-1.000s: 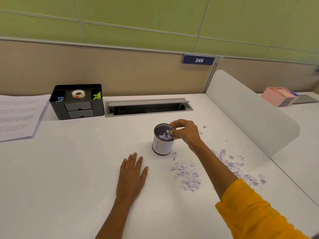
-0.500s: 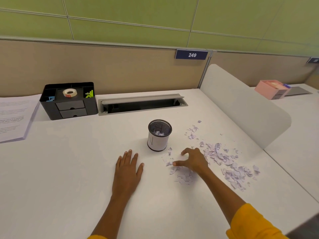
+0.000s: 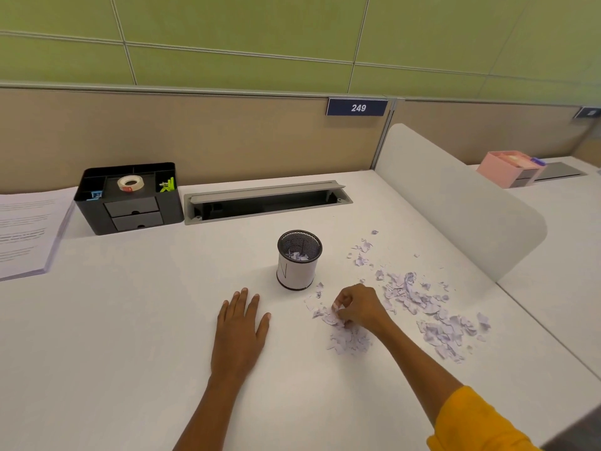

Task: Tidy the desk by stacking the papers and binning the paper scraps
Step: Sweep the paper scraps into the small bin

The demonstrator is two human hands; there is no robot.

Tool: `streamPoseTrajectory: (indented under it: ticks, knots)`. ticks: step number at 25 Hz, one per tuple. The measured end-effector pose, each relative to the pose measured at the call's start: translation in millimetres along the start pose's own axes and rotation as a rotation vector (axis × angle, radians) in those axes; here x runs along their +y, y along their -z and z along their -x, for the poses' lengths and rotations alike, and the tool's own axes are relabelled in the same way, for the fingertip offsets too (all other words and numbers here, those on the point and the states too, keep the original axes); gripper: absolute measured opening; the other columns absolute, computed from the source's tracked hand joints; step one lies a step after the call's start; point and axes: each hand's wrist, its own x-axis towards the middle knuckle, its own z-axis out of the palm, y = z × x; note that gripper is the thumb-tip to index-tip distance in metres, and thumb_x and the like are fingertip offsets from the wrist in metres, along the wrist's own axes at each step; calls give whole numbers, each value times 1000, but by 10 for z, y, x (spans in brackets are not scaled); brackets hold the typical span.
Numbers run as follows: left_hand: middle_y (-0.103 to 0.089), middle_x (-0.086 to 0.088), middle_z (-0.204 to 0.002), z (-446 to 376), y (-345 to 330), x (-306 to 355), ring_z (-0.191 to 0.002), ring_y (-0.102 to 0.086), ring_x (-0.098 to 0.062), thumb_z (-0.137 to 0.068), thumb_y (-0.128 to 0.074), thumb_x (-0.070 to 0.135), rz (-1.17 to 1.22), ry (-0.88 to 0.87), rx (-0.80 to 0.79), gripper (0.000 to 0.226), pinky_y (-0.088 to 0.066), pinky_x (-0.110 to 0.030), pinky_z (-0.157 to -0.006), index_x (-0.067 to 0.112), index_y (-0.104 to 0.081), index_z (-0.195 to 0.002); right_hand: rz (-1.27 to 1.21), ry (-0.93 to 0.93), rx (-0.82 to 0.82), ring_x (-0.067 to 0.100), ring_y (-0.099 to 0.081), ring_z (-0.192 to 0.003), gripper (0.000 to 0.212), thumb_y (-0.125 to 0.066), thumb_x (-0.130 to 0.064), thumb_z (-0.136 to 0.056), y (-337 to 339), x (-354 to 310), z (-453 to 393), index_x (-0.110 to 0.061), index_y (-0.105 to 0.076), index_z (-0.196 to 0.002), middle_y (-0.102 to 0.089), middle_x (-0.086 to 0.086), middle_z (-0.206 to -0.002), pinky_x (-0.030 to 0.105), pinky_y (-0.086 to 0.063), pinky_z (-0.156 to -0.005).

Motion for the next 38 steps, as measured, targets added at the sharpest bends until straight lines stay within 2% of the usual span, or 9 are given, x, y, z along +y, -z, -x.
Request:
streamPoseTrajectory:
  ticks: [5, 10, 15, 19, 23, 26, 32, 35, 38]
  knots:
    - [-54, -15, -133, -2, -1, -1, -123, -52, -29, -95, -14, 52, -1, 0, 2, 69, -19, -34, -108, 10, -61, -122, -300, 41, 73, 18, -63, -54, 15, -69, 8, -76, 215, -82, 14, -6, -68, -70, -67, 8, -69, 23, -58, -58]
    - [-52, -15, -135, -4, 2, 10, -125, -49, -28, -90, -29, 46, 10, 0, 3, 58, -17, -33, -109, 10, -60, -123, -516, 220, 144, 22, -62, -62, 13, -68, 7, -77, 432, -515, -27, -5, -67, -74, -66, 13, -74, 31, -59, -66]
    - [-54, -14, -133, 7, 28, 31, -123, -52, -27, -90, -28, 46, -5, 6, -7, 58, -19, -33, -107, 11, -62, -122, -459, 255, 164, 24, -67, -71, 10, -70, 2, -79, 364, -931, -202, -6, -68, -83, -68, 14, -89, 36, -60, -76]
    - [-57, -13, -130, 13, 42, 24, -120, -55, -27, -96, -15, 49, 1, 18, -3, 66, -21, -33, -106, 11, -63, -119, -388, 278, 122, 25, -68, -82, 20, -70, 3, -79, 297, -1023, -251, -5, -70, -96, -68, 14, -97, 28, -59, -71]
    - [-55, -14, -131, 4, 37, 12, -121, -53, -28, -93, -23, 47, -2, 14, -4, 60, -20, -34, -106, 10, -63, -120, -437, 270, 131, 31, -69, -92, 22, -66, 5, -82, 371, -922, -228, -2, -70, -102, -70, 17, -101, 38, -57, -85]
    - [-53, -15, -134, 6, 22, 1, -124, -50, -28, -95, -14, 52, 5, 10, -7, 69, -18, -33, -108, 10, -61, -122, -417, 288, 100, 30, -68, -96, 23, -62, 5, -84, 396, -887, -222, -3, -69, -104, -70, 16, -105, 39, -55, -89]
    - [-53, -15, -134, 12, 27, 10, -125, -50, -29, -95, -8, 54, 18, -5, 5, 75, -17, -33, -108, 9, -61, -122, -440, 292, 187, 23, -67, -85, 17, -66, 2, -82, 343, -770, -47, -6, -71, -96, -70, 10, -93, 31, -59, -73]
    - [-52, -16, -135, 8, 22, 0, -126, -49, -29, -93, -21, 51, 25, -4, 2, 65, -16, -34, -109, 9, -60, -123, -186, 118, 81, 20, -63, -80, 23, -78, -10, -74, 269, -375, 108, -10, -69, -96, -65, 2, -84, 27, -55, -61]
    - [-53, -17, -134, -1, 14, 10, -124, -50, -30, -90, -28, 45, 20, -8, 10, 59, -17, -34, -108, 8, -61, -122, 260, -185, -61, 23, -55, -98, 60, -89, -34, -55, 156, 1, 249, -19, -57, -103, -48, 0, -99, 34, -55, -73]
